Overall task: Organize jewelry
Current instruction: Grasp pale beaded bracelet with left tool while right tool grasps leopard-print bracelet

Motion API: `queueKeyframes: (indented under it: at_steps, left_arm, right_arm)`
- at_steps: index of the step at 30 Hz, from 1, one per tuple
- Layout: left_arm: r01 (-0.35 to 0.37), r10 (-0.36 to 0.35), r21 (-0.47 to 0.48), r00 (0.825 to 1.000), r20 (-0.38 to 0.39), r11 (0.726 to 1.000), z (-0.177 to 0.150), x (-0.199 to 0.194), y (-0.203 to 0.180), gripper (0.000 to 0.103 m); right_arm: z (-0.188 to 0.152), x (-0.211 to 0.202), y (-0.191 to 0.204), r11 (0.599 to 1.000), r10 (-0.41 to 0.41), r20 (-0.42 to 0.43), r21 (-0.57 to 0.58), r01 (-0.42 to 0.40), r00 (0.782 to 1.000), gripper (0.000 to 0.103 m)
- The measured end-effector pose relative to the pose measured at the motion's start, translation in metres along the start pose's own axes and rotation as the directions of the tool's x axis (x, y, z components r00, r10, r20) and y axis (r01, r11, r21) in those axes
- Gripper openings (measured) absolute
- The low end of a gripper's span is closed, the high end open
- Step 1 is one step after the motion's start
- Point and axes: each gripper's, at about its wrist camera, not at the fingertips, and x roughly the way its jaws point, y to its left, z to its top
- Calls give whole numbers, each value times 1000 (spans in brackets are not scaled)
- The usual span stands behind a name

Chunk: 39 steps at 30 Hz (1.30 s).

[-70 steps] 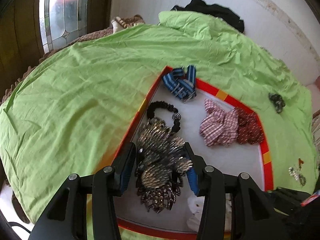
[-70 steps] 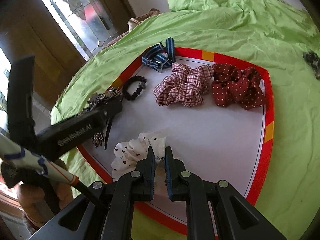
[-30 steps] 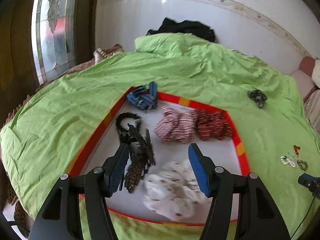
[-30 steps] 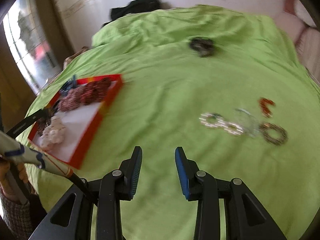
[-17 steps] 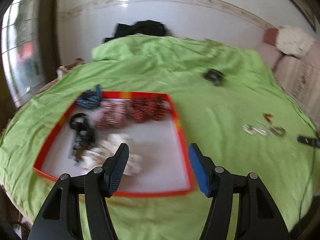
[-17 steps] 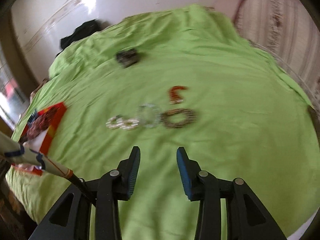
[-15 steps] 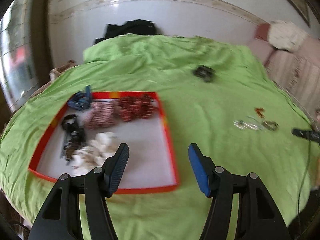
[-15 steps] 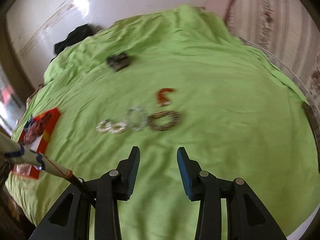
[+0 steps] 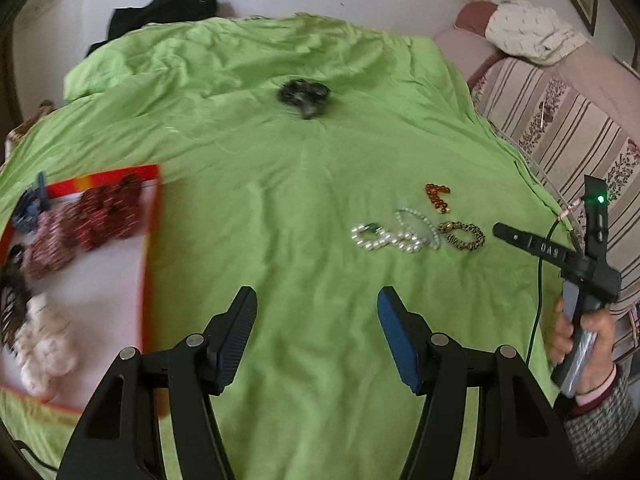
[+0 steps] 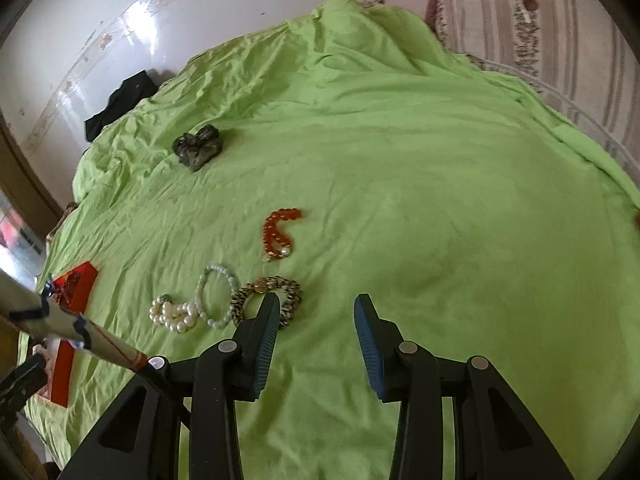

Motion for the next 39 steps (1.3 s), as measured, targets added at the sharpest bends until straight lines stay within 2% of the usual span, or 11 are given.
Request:
queueKeyframes:
  at_steps: [4, 9, 13, 20, 23, 25, 29, 32, 33, 34, 39]
  left_arm:
    - [33, -34, -11, 998, -59, 999, 18, 41, -13, 62]
    - [77, -81, -30, 987, -141, 997, 35, 95, -22, 61]
    - [124, -133, -65, 980, -151, 990, 46, 113, -28, 60]
    - [181, -181, -17, 968, -171, 983, 70, 138, -63, 60]
    - [199, -195, -4, 957, -216, 980, 78, 158, -75, 47]
    - [209, -203, -4, 947, -249, 978, 79, 170, -81, 34]
    - [203, -195, 6, 946, -258, 979, 78, 182, -88, 33]
    - [199, -190, 9, 949, -251, 980, 79, 183, -93, 30]
    - [197, -188, 11, 950, -250, 980, 79, 183, -93, 15]
    - [202, -193, 7, 947, -257, 979, 79, 182, -92, 5]
    - [227, -227, -29, 947, -228, 974, 79, 159, -86, 5]
  right_arm:
    - [0, 10, 0, 999, 24, -20, -30, -24, 1000, 42]
    - [0, 21, -10, 998, 65, -44, 8, -65, 997, 42]
    - [2, 27, -17, 995, 93, -48, 49, -91, 994, 42]
    - [3, 40, -16, 991, 116, -55, 67, -112, 992, 42]
    - [1, 43, -8, 993, 119, -63, 29, -118, 991, 42]
    - [-1, 45, -2, 993, 115, -66, -4, -115, 991, 42]
    - [-2, 46, 1, 991, 129, -74, -25, -131, 989, 37]
    - [-3, 48, 0, 990, 139, -86, -20, -141, 987, 18]
    - [-3, 48, 0, 990, 139, -88, -19, -141, 986, 13]
    - [-4, 47, 0, 990, 138, -87, -20, -140, 987, 12]
    - [-4, 44, 0, 990, 135, -74, -24, -137, 988, 9]
